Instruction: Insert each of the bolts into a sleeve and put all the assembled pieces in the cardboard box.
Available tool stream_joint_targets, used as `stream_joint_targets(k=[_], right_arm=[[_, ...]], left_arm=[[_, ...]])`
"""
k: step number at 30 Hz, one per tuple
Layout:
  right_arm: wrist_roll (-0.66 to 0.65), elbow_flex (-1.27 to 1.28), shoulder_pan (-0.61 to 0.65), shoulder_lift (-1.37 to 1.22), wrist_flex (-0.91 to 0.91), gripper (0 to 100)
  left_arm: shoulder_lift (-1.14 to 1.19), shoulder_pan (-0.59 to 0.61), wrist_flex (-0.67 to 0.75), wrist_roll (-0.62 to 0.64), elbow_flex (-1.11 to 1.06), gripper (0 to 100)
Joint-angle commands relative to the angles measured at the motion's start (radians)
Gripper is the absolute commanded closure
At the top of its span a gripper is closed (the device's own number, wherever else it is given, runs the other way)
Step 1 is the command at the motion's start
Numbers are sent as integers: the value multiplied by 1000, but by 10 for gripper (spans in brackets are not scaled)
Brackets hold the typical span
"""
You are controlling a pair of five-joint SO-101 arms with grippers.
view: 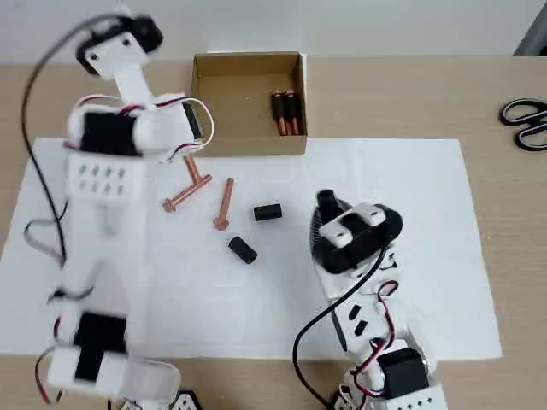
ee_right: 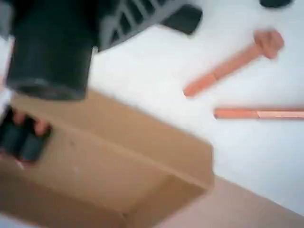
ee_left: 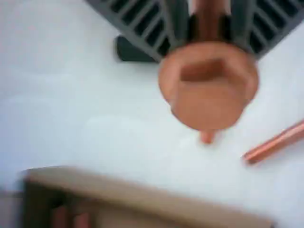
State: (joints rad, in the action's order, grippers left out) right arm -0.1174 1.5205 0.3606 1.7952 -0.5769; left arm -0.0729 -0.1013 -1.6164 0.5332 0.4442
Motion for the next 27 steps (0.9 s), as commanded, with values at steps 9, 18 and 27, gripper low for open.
stream_joint_targets(k=[9,18,27], right_arm=[[-11,3,54,8,189,995],[-11,15,156,8,223,995],[-11,43,153,10,223,995]], left_arm=[[-385,-284,321,-207,-133,994],[-597,-356,729,-218,-647,994],[-882,-371,1019,-390,-1101,994]])
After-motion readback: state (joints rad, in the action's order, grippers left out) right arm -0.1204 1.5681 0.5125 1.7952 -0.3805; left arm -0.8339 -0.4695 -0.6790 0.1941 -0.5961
